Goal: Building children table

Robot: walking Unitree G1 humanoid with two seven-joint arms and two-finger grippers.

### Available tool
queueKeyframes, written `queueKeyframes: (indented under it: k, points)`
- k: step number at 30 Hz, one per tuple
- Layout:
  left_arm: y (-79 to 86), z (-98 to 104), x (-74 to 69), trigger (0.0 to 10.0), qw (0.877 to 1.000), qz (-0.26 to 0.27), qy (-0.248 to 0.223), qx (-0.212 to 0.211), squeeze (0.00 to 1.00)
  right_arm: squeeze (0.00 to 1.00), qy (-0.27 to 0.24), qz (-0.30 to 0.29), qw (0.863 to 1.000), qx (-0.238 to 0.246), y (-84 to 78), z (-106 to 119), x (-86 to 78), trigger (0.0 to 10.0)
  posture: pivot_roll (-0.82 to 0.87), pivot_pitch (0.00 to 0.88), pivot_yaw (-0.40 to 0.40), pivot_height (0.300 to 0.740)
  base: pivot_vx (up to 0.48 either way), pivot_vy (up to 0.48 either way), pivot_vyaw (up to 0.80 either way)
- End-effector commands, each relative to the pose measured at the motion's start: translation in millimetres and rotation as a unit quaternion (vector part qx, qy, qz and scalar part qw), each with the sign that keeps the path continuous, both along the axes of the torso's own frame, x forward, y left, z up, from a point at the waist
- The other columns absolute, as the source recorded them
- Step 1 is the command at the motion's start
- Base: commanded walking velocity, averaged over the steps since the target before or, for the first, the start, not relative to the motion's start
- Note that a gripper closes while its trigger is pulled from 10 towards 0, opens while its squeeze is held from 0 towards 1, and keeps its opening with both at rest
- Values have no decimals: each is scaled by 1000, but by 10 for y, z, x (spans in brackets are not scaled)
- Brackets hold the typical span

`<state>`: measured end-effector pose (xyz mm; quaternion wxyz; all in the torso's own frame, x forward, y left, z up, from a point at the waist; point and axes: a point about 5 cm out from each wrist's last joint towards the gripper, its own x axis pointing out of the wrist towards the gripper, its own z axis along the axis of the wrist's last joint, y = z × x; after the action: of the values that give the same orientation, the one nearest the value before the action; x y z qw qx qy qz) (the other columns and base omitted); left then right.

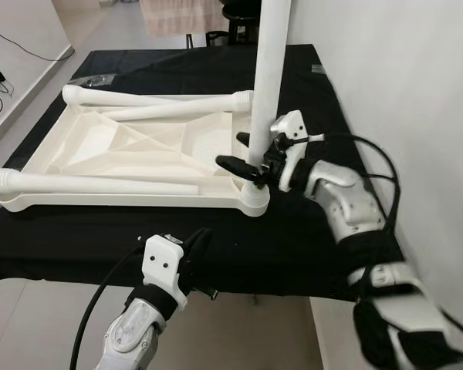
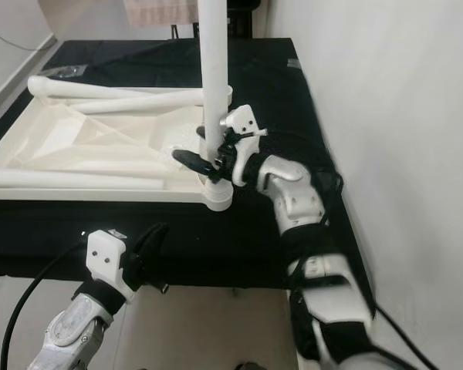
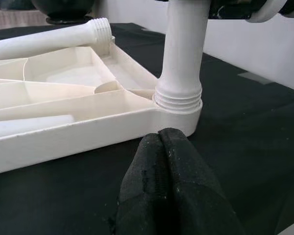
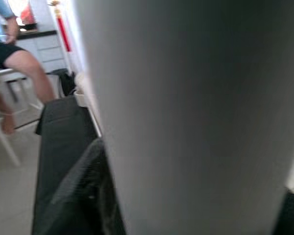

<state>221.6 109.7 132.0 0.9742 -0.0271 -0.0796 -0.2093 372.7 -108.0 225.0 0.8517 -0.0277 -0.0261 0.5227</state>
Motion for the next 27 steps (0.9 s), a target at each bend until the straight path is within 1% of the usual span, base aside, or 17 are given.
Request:
queueKeyframes:
  k: [1, 4, 6, 8, 11, 12, 13, 15, 17, 18, 19, 20, 21, 22, 23, 24, 27]
  points:
    - [3, -59, -16, 10000, 1000, 1, 11, 5, 0, 0, 10, 34, 999, -1, 108, -64, -32, 0, 118, 116, -8, 740, 0, 0, 0]
    - [-1, -58, -20, 10000, 1000, 2, 12, 5, 0, 0, 23, -4, 999, -28, -22, -117, 66, 0, 132, 113, -4, 740, 0, 0, 0]
    - [-3, -57, -22, 10000, 1000, 2, 11, 5, 0, 0, 29, -13, 999, -30, -82, -132, 86, 0, 133, 115, -7, 740, 0, 0, 0]
    - [-6, -56, -22, 10000, 1000, 2, 11, 4, 0, 0, 39, -38, 998, -32, -215, -182, 107, 0, 132, 115, -8, 740, 0, 0, 0]
    - [-6, -56, -21, 10000, 1000, 2, 11, 4, 0, 0, 41, -47, 997, -34, -259, -204, 111, 0, 132, 115, -8, 740, 0, 0, 0]
    - [-8, -53, -23, 10000, 1000, 2, 11, 3, 0, 0, 47, -72, 996, -39, -314, -265, 114, 0, 123, 121, -10, 740, 0, 0, 0]
    - [-8, -53, -23, 10000, 1000, 2, 11, 3, 0, 0, 47, -72, 996, -39, -314, -265, 114, 0, 123, 121, -10, 740, 0, 0, 0]
    - [-9, -47, -31, 10000, 1000, 3, 10, 2, 0, 0, 69, -124, 989, -41, -407, -455, 91, 0, 124, 129, -15, 740, 0, 0, 0]
    - [-3, -41, -42, 10000, 1000, 3, 10, 2, 0, 0, 87, -175, 979, -50, -428, -673, 19, 0, 128, 138, -17, 740, 0, 0, 0]
    - [-3, -41, -42, 10000, 1000, 3, 10, 2, 0, 0, 87, -175, 979, -50, -428, -673, 19, 0, 128, 138, -17, 740, 0, 0, 0]
    - [1, -39, -46, 10000, 1000, 3, 10, 2, 0, 0, 96, -211, 971, -58, -416, -793, -23, 0, 128, 138, -17, 740, 0, 0, 0]
    - [12, -36, -49, 10000, 1000, 3, 10, 3, 0, 0, 125, -340, 928, -90, -440, -1004, -99, 0, 127, 148, -8, 740, 0, 0, 0]
    - [22, -31, -50, 10000, 1000, 4, 10, 4, 0, 0, 141, -385, 906, -104, -360, -1137, -258, 0, 132, 157, -5, 740, 0, 0, 0]
    - [28, -28, -50, 10000, 1000, 4, 10, 4, 0, 0, 152, -410, 893, -110, -312, -1198, -374, 0, 132, 157, -5, 740, 0, 0, 0]
    - [31, -26, -49, 10000, 1000, 4, 10, 4, 0, 0, 157, -415, 889, -110, -276, -1217, -442, 0, 132, 157, -5, 740, 0, 0, 0]
    - [39, -28, -47, 10000, 1000, 3, 10, 5, 0, 0, 150, -408, 896, -94, -175, -1173, -460, 0, 117, 150, 7, 740, 0, 0, 0]
    - [39, -33, -42, 10000, 1000, 3, 11, 5, 0, 0, 140, -411, 897, -88, -131, -1134, -433, 0, 112, 143, 13, 740, 0, 0, 0]
